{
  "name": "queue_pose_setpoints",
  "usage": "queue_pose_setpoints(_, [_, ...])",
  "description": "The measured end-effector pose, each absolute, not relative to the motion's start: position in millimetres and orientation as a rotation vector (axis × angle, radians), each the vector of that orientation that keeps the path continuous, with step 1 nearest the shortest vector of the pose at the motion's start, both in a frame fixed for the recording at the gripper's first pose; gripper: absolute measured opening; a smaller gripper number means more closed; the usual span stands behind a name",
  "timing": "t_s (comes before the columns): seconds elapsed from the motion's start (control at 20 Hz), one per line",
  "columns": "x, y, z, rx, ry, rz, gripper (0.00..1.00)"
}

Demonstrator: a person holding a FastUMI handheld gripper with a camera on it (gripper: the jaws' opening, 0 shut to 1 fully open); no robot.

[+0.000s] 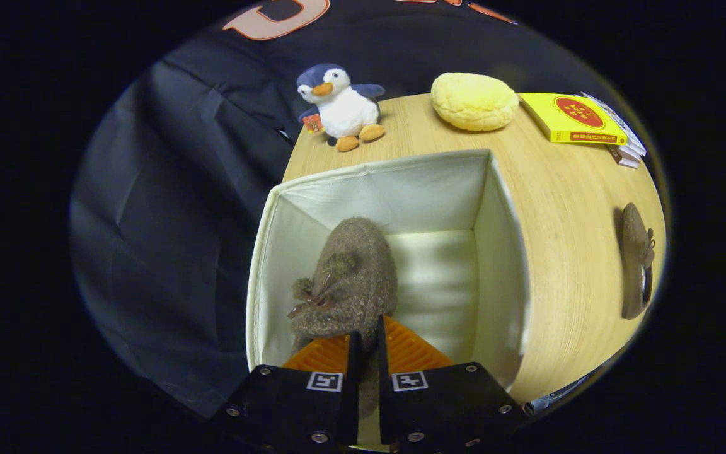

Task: Open the storage box then place both shoes into the box .Put the left shoe in first, then the right shoe, with the right side of both shoes facing outward in a uniform manner.

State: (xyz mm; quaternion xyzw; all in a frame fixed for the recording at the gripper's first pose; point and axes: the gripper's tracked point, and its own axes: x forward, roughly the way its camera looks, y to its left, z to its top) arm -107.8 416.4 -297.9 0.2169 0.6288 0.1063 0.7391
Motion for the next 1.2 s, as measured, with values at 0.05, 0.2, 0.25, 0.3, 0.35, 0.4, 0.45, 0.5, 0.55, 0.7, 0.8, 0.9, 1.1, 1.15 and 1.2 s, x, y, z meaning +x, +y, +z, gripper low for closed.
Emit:
queue_pose_setpoints(0.05, [-111,425,-293,0.498,1.385,0.270,0.16])
queue_pose_setpoints(0.2, [-110,428,-279,0.481,1.337,0.349,0.25])
queue_pose_setpoints(0.25, [-110,424,-275,0.466,1.321,0.366,0.31])
queue_pose_setpoints(0.3, [-110,421,-271,0.458,1.306,0.382,0.36])
queue_pose_setpoints(0.35, [-109,416,-266,0.456,1.289,0.393,0.41])
queue_pose_setpoints(0.4, [-108,413,-261,0.458,1.271,0.405,0.47])
queue_pose_setpoints(0.45, [-107,410,-254,0.470,1.256,0.423,0.53])
queue_pose_setpoints(0.5, [-107,408,-246,0.497,1.233,0.452,0.58])
queue_pose_setpoints(0.55, [-104,405,-237,0.516,1.204,0.474,0.64])
queue_pose_setpoints(0.7, [-101,381,-221,0.512,1.131,0.503,0.84])
queue_pose_setpoints(0.8, [-101,359,-216,0.481,1.090,0.503,0.94])
queue_pose_setpoints(0.9, [-99,333,-215,0.444,1.046,0.486,0.98])
queue_pose_setpoints(1.1, [-96,267,-222,0.367,0.989,0.414,0.99])
queue_pose_setpoints(1.15, [-96,248,-228,0.349,0.984,0.387,0.99])
queue_pose_setpoints(1.2, [-98,229,-236,0.324,0.981,0.356,0.99])
